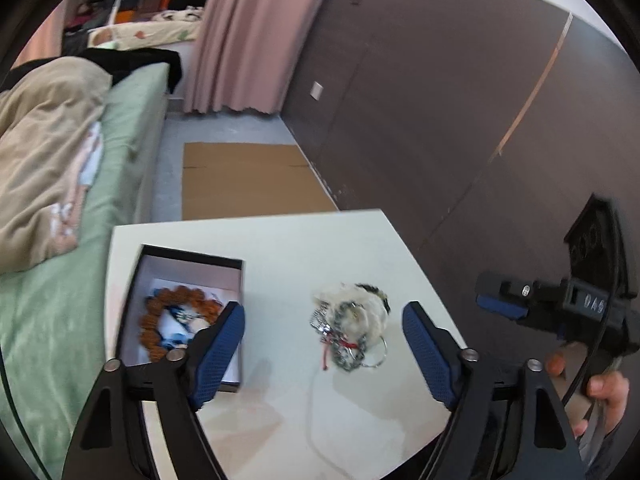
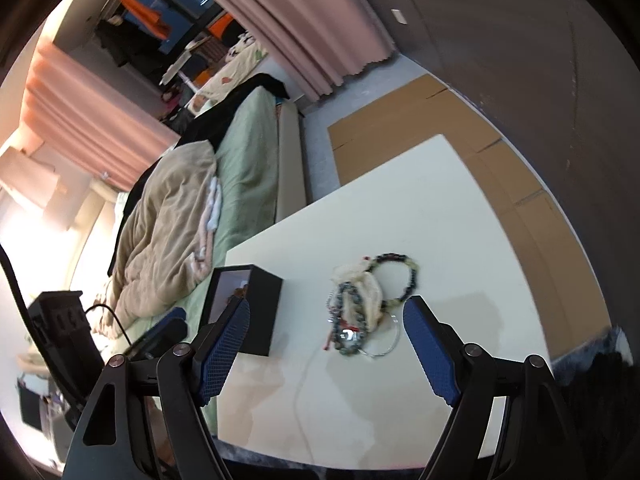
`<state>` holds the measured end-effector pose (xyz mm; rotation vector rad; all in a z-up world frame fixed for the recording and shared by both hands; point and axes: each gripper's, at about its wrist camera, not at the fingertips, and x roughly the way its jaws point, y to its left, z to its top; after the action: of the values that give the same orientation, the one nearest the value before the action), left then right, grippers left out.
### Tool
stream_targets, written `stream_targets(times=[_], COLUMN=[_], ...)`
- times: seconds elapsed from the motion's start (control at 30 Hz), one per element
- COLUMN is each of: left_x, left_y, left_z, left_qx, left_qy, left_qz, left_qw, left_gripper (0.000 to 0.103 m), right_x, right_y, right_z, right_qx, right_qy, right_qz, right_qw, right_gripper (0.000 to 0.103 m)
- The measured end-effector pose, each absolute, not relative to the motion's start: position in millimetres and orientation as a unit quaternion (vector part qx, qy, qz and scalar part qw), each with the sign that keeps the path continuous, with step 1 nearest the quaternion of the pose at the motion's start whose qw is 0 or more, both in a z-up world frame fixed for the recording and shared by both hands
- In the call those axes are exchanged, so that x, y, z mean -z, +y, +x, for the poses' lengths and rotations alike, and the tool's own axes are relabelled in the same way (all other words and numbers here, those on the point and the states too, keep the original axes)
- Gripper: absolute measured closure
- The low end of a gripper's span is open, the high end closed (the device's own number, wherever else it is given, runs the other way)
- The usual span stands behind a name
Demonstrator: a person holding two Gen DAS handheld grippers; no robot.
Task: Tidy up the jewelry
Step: 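Move the left gripper to the pile and grasp the green bead bracelet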
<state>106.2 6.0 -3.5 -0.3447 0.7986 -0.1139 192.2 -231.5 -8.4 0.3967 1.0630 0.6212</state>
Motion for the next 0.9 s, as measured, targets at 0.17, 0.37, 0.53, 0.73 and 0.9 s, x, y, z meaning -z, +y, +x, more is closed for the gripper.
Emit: stream_targets(times=[0.17,0.37,0.53,0.73,0.9], left_x=[22,45,64,88,100], left_y=[-15,-36,-49,-57,-60], left_z=[120,134,144,157,162], left_qx=[0.065,0.067,0.071,0.061,0.061], left_qy=[0.418,0.449,0.470,0.499,0.511], left_qz=[-0.151,-0.127,-0.110,-0.091,-0.083], left_qw=[0.894,0.882,0.873,0.860,0.853], left_gripper=[0.042,0.051,0.059,0.067,0.067], right_x=[13,25,31,38,45], right_y=[-246,-257,-266,-267,-263], right_z=[192,198,205,211,214], right_qx=[-0.288,-0.284,-0.280,-0.278,-0.279], right_qy=[0.494,0.503,0.507,0.513,0.522], right_qz=[0.195,0.200,0.207,0.209,0.208], right_qw=[0.797,0.792,0.789,0.785,0.779], right_gripper=[0.025,0.026,0.026,0.026,0.026])
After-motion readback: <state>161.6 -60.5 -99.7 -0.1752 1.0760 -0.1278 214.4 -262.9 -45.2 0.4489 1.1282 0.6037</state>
